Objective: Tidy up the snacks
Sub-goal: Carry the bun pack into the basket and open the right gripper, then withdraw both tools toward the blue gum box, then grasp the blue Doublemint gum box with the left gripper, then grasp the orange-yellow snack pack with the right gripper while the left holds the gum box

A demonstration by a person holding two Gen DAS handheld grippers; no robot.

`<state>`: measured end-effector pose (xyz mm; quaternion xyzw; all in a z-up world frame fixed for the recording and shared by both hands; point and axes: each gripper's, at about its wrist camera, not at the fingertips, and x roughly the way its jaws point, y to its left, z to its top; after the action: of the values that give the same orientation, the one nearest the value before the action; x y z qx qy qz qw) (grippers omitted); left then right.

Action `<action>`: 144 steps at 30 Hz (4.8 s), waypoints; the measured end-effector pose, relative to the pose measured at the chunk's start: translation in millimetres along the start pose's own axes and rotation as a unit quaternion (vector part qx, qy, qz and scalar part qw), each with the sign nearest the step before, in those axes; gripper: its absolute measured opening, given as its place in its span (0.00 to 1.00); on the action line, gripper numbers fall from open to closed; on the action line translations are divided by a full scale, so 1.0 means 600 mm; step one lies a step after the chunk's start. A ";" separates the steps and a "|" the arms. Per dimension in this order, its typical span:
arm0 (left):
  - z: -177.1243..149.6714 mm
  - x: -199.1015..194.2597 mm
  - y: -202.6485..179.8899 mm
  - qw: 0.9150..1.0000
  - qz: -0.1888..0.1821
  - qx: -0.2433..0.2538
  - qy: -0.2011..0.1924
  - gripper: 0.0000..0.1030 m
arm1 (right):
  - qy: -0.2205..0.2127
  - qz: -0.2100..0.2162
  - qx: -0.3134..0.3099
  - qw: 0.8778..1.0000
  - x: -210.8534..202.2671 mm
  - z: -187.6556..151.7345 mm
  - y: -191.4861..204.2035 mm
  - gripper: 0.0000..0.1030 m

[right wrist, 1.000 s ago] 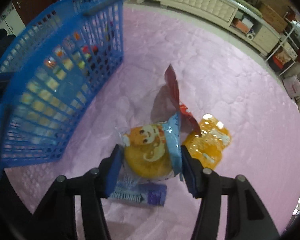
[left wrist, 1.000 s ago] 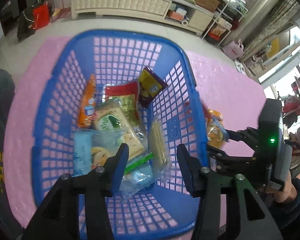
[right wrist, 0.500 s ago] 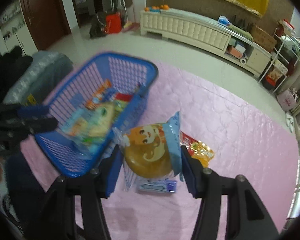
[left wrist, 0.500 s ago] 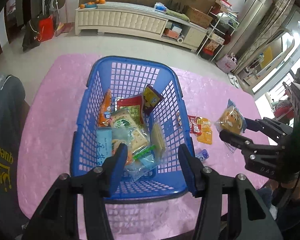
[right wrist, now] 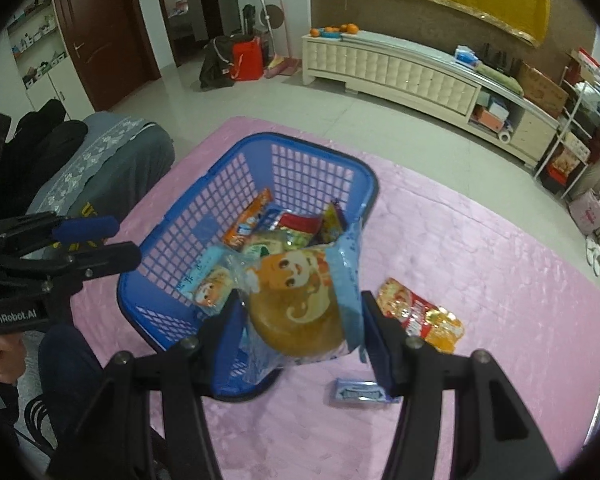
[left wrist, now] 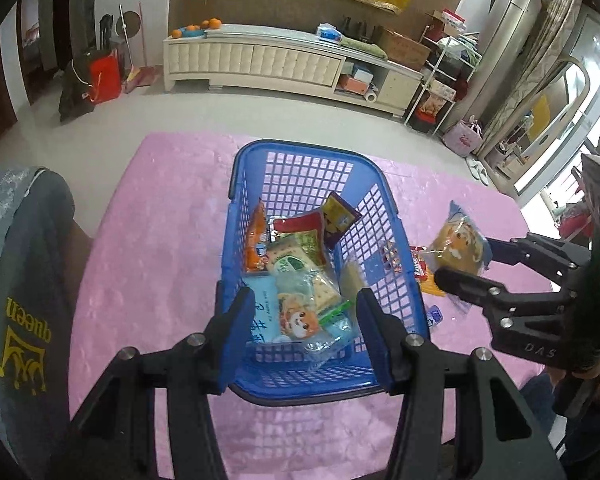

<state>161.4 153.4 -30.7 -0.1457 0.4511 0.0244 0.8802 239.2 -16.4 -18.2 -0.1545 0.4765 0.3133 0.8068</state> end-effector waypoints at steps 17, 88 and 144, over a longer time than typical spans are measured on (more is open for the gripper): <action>0.015 0.045 0.068 0.998 0.047 -0.019 -0.024 0.49 | 0.060 -0.001 -0.008 0.998 0.131 0.038 0.030 0.59; -0.162 0.257 -0.367 0.967 0.024 0.251 0.044 0.67 | -0.046 -0.124 0.146 0.980 -0.024 -0.362 -0.262 0.87; -0.134 0.316 -0.277 0.992 0.082 0.097 -0.013 0.28 | 0.029 -0.098 0.117 0.988 0.208 -0.196 -0.268 0.89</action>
<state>239.2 -44.9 -187.7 -0.0217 0.4506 0.0546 0.8908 308.9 -157.9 -192.7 -0.1143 0.5160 0.1702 0.8317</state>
